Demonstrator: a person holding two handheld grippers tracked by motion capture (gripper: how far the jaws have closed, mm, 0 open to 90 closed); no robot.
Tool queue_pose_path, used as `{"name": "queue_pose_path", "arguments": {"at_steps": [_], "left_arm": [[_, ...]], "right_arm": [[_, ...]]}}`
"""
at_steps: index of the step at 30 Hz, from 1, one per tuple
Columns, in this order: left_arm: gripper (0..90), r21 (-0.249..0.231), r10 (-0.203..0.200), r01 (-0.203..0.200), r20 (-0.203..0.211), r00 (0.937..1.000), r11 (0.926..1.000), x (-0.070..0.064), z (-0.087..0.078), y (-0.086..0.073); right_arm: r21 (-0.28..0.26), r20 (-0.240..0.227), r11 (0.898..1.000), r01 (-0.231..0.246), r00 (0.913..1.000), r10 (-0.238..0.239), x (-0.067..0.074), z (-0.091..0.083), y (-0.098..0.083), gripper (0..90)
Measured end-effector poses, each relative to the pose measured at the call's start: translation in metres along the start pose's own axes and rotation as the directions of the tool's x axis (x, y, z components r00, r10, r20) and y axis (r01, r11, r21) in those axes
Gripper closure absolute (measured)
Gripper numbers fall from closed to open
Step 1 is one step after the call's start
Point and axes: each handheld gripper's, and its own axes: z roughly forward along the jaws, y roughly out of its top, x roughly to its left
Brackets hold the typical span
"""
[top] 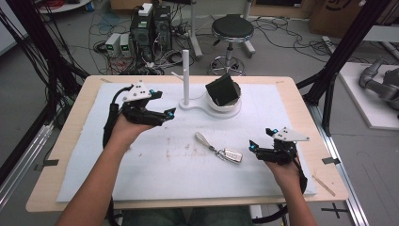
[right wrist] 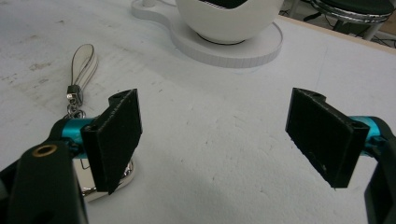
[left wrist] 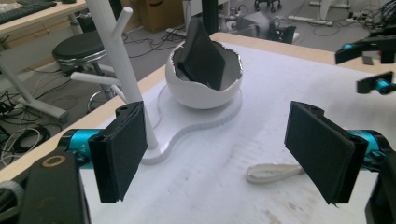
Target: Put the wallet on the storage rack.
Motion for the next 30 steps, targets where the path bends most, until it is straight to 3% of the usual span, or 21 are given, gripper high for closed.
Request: {"name": "queue_pose_path", "arguments": {"at_steps": [7, 9, 10, 13, 15, 17, 21, 24, 30], "left_arm": [[20.5, -0.056, -0.003, 0.005, 0.038, 0.9993, 0.9984, -0.016, -0.029, -0.027], [20.1, -0.034, -0.022, 0.024, 0.044, 0.9988, 0.9991, -0.02, -0.035, -0.049], [19.9, -0.034, -0.022, 0.024, 0.044, 0.9988, 0.9991, -0.02, -0.035, -0.049], [19.8, -0.009, -0.035, 0.035, 0.042, 0.9985, 0.9993, -0.023, -0.037, -0.068], [19.8, 0.017, -0.049, 0.049, 0.038, 0.9981, 0.9987, -0.021, -0.038, -0.072], [19.8, -0.009, -0.058, 0.058, 0.039, 0.9976, 0.9983, -0.02, -0.039, -0.077], [19.6, 0.0, -0.06, 0.06, 0.045, 0.9972, 0.9982, -0.018, -0.042, -0.082], [19.5, -0.034, -0.079, 0.08, 0.036, 0.9962, 0.9962, -0.013, -0.052, -0.088], [19.0, -0.045, -0.087, 0.088, 0.022, 0.996, 0.9951, -0.01, -0.055, -0.093]], "right_arm": [[0.002, -0.002, 1.0, 0.002, 1.0, -0.002, 0.001, 0.002, 0.001, 18.7], [0.005, 0.0, 1.0, -0.001, 1.0, 0.001, 0.0, 0.004, 0.001, 18.7], [0.005, 0.0, 1.0, -0.001, 1.0, 0.001, 0.0, 0.004, 0.001, 18.7], [0.001, 0.0, 1.0, -0.001, 1.0, 0.001, 0.0, 0.005, 0.002, 18.7], [0.002, 0.002, 1.0, 0.001, 1.0, -0.001, 0.0, 0.005, 0.002, 18.7], [0.005, -0.002, 1.0, -0.001, 1.0, 0.001, 0.0, 0.006, 0.002, 18.7], [0.002, 0.0, 1.0, -0.01, 1.0, 0.01, 0.0, 0.005, 0.002, 18.7], [0.007, 0.007, 1.0, -0.013, 0.9999, 0.013, -0.002, 0.006, 0.001, 18.7], [0.014, 0.007, 1.0, -0.009, 0.9999, 0.009, -0.001, 0.007, 0.001, 18.7]]}}
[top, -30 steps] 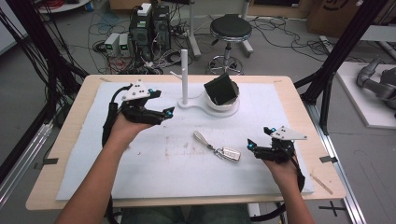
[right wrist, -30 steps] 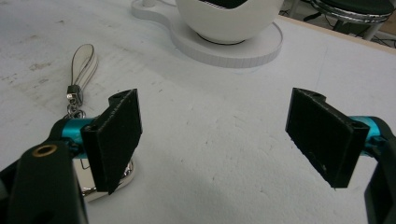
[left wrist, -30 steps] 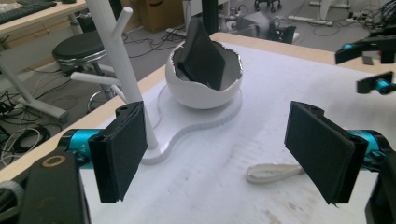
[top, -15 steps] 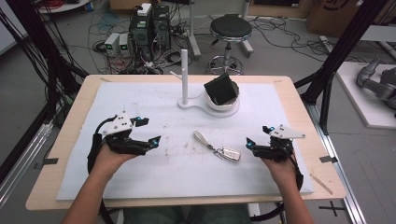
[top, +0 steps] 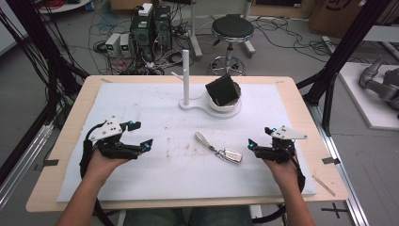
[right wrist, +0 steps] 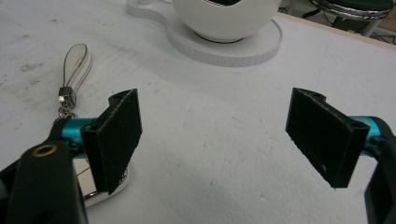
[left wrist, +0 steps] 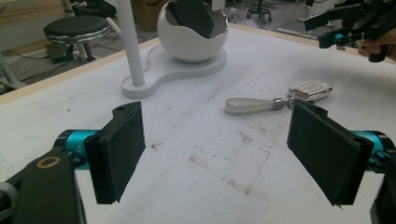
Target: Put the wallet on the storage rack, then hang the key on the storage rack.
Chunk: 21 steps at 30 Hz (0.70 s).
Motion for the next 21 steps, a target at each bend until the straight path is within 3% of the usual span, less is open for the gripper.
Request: {"name": "queue_pose_path", "arguments": {"at_steps": [3, 12, 17, 21], "left_arm": [[18.9, 0.0, -0.014, 0.014, -0.006, 0.9999, 0.9999, 0.001, 0.0, -0.002], [18.7, 0.009, -0.005, 0.005, -0.01, 0.9999, 0.9999, -0.001, -0.001, -0.002], [18.7, 0.018, -0.025, 0.025, -0.014, 0.9996, 0.9995, 0.004, -0.003, -0.005], [18.7, 0.024, -0.028, 0.029, -0.022, 0.9994, 0.9993, 0.004, -0.007, -0.008]], "right_arm": [[-0.003, -0.001, 1.0, 0.002, 1.0, -0.002, 0.0, 0.001, 0.0, 18.7], [-0.02, -0.01, 1.0, 0.006, 0.9999, -0.006, 0.0, -0.002, 0.002, 18.7], [-0.027, -0.007, 1.0, 0.004, 1.0, -0.004, 0.0, -0.002, 0.004, 18.7], [-0.026, -0.026, 0.999, 0.029, 0.9992, -0.03, 0.008, 0.003, 0.01, 18.7]]}}
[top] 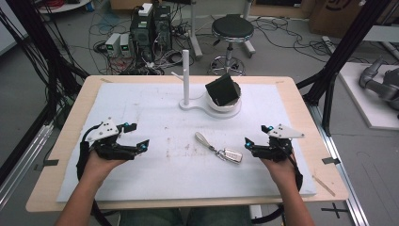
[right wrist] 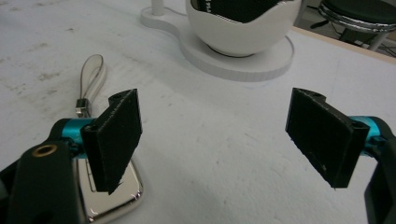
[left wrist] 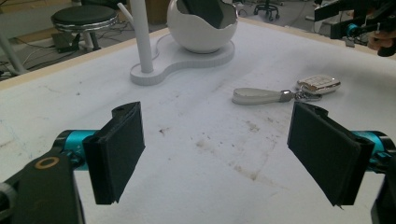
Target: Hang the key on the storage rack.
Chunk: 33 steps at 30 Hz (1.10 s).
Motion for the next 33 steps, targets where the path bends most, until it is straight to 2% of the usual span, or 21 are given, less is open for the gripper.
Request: {"name": "queue_pose_path", "arguments": {"at_steps": [12, 14, 18, 20, 21, 23, 31, 32, 33], "left_arm": [[18.6, 0.003, -0.021, 0.021, -0.027, 0.9994, 0.9998, 0.001, -0.01, -0.007], [18.6, 0.003, -0.021, 0.021, -0.029, 0.9994, 0.9998, 0.001, -0.011, -0.008], [18.6, 0.007, -0.021, 0.021, -0.028, 0.9994, 0.9998, 0.001, -0.015, -0.01], [18.5, 0.008, -0.025, 0.025, -0.028, 0.9993, 0.9997, 0.001, -0.016, -0.012], [18.5, 0.01, -0.02, 0.02, -0.026, 0.9995, 0.9997, 0.001, -0.017, -0.013], [18.5, 0.007, -0.024, 0.024, -0.029, 0.9993, 0.9997, 0.001, -0.02, -0.014], [18.5, 0.007, -0.025, 0.025, -0.029, 0.9993, 0.9997, 0.001, -0.021, -0.015], [18.5, 0.007, -0.026, 0.027, -0.03, 0.9992, 0.9996, 0.001, -0.021, -0.015], [18.5, 0.011, -0.023, 0.023, -0.027, 0.9994, 0.9997, 0.001, -0.02, -0.015]], "right_arm": [[-0.009, -0.082, 0.998, 0.068, 0.9943, -0.068, 0.026, 0.02, 0.016, 18.7], [0.008, -0.107, 0.996, 0.084, 0.9908, -0.083, 0.035, 0.028, 0.02, 18.7], [0.026, -0.137, 0.995, 0.101, 0.9859, -0.096, 0.043, 0.039, 0.023, 18.7], [0.056, -0.172, 0.993, 0.106, 0.9804, -0.095, 0.05, 0.052, 0.024, 18.7], [0.056, -0.172, 0.993, 0.106, 0.9804, -0.095, 0.05, 0.052, 0.024, 18.7], [0.103, -0.201, 0.988, 0.119, 0.9749, -0.096, 0.056, 0.064, 0.023, 18.7], [0.168, -0.224, 0.976, 0.139, 0.9696, -0.099, 0.068, 0.083, 0.021, 18.7], [0.181, -0.225, 0.974, 0.139, 0.9695, -0.097, 0.07, 0.085, 0.02, 18.7], [0.198, -0.235, 0.967, 0.159, 0.9655, -0.111, 0.072, 0.089, 0.019, 22.4]]}}
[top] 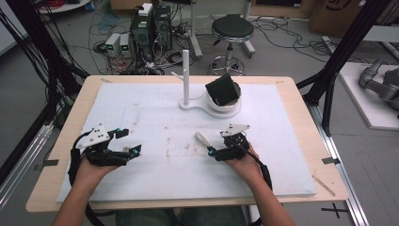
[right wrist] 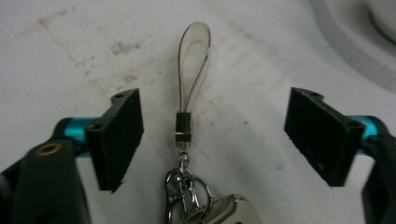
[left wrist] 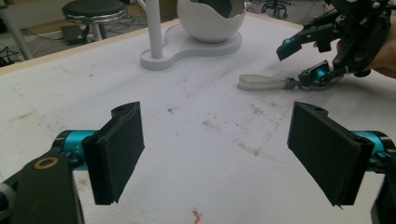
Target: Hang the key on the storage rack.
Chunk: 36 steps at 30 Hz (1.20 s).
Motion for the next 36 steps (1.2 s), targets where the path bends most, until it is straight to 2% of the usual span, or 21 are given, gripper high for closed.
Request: {"name": "queue_pose_path", "arguments": {"at_steps": [3, 5, 6, 7, 8, 9, 10, 11, 17, 19, 21, 22, 23, 26, 28, 31, 36], "left_arm": [[18.5, 0.002, -0.001, 0.001, 0.0, 1.0, 1.0, -0.001, 0.001, 0.0], [18.5, 0.003, 0.005, -0.005, 0.002, 1.0, 1.0, -0.001, 0.001, 0.0], [18.5, 0.004, 0.012, -0.012, 0.008, 0.9999, 0.9999, -0.001, 0.002, 0.0], [18.5, 0.004, 0.012, -0.012, 0.008, 0.9999, 0.9999, -0.001, 0.002, 0.0], [18.5, 0.005, 0.012, -0.012, 0.008, 0.9999, 0.9999, -0.002, 0.002, 0.0], [18.5, 0.005, 0.012, -0.012, 0.008, 0.9999, 0.9999, -0.002, 0.002, 0.0], [18.5, 0.006, 0.013, -0.013, 0.008, 0.9999, 0.9999, -0.002, 0.002, 0.0], [18.5, 0.008, 0.014, -0.014, 0.008, 0.9999, 0.9999, -0.002, 0.002, 0.0], [18.5, 0.004, 0.017, -0.017, 0.018, 0.9997, 0.9998, -0.003, 0.002, -0.001], [18.5, 0.002, 0.013, -0.013, 0.018, 0.9998, 0.9999, -0.003, 0.002, 0.0], [18.5, 0.0, 0.015, -0.015, 0.016, 0.9998, 0.9999, -0.002, 0.002, 0.0], [18.5, 0.002, 0.015, -0.015, 0.015, 0.9998, 0.9999, -0.002, 0.002, -0.001], [18.5, 0.004, 0.014, -0.014, 0.014, 0.9998, 0.9999, -0.002, 0.002, -0.001], [18.5, -0.005, 0.006, -0.006, 0.013, 0.9999, 1.0, 0.0, 0.001, 0.0], [18.5, -0.01, 0.005, -0.005, 0.013, 0.9999, 0.9999, 0.0, 0.0, 0.001], [18.5, -0.021, 0.003, -0.002, 0.014, 0.9999, 0.9998, 0.0, -0.002, 0.001], [18.5, -0.003, 0.006, -0.006, 0.007, 1.0, 1.0, 0.001, -0.002, 0.001]], "right_arm": [[0.048, -0.01, 0.999, 0.015, 0.9998, -0.014, 0.003, 0.007, 0.0, 28.4], [0.079, -0.035, 0.996, 0.031, 0.999, -0.028, 0.005, 0.01, 0.001, 41.0], [0.085, -0.044, 0.996, 0.039, 0.9984, -0.035, 0.007, 0.011, 0.001, 44.2], [0.088, -0.054, 0.995, 0.046, 0.9976, -0.042, 0.007, 0.011, 0.002, 53.1], [0.088, -0.054, 0.995, 0.046, 0.9976, -0.042, 0.007, 0.011, 0.002, 53.1], [0.09, -0.094, 0.993, 0.074, 0.9934, -0.066, 0.009, 0.009, 0.003, 69.5], [0.095, -0.104, 0.991, 0.089, 0.9914, -0.079, 0.011, 0.008, 0.003, 79.9], [0.091, -0.104, 0.99, 0.112, 0.9893, -0.102, 0.014, 0.008, 0.004, 81.9], [0.102, -0.087, 0.99, 0.101, 0.9919, -0.092, 0.014, 0.006, 0.005, 82.9], [0.083, -0.077, 0.992, 0.098, 0.9928, -0.092, 0.012, 0.003, 0.005, 82.9], [0.028, -0.056, 0.996, 0.083, 0.9951, -0.081, 0.011, -0.007, 0.009, 83.0], [0.028, -0.056, 0.996, 0.083, 0.9951, -0.081, 0.011, -0.007, 0.009, 83.0], [-0.013, -0.043, 0.997, 0.082, 0.9956, -0.083, 0.011, -0.014, 0.014, 83.0], [-0.069, -0.027, 0.994, 0.086, 0.9957, -0.088, 0.011, -0.024, 0.023, 83.0], [-0.081, -0.02, 0.993, 0.09, 0.9956, -0.091, 0.011, -0.026, 0.027, 82.9], [-0.139, -0.006, 0.986, 0.09, 0.9957, -0.092, 0.009, -0.035, 0.04, 82.9], [-0.179, 0.017, 0.98, 0.087, 0.9962, -0.086, 0.005, -0.036, 0.055, 82.9]]}}
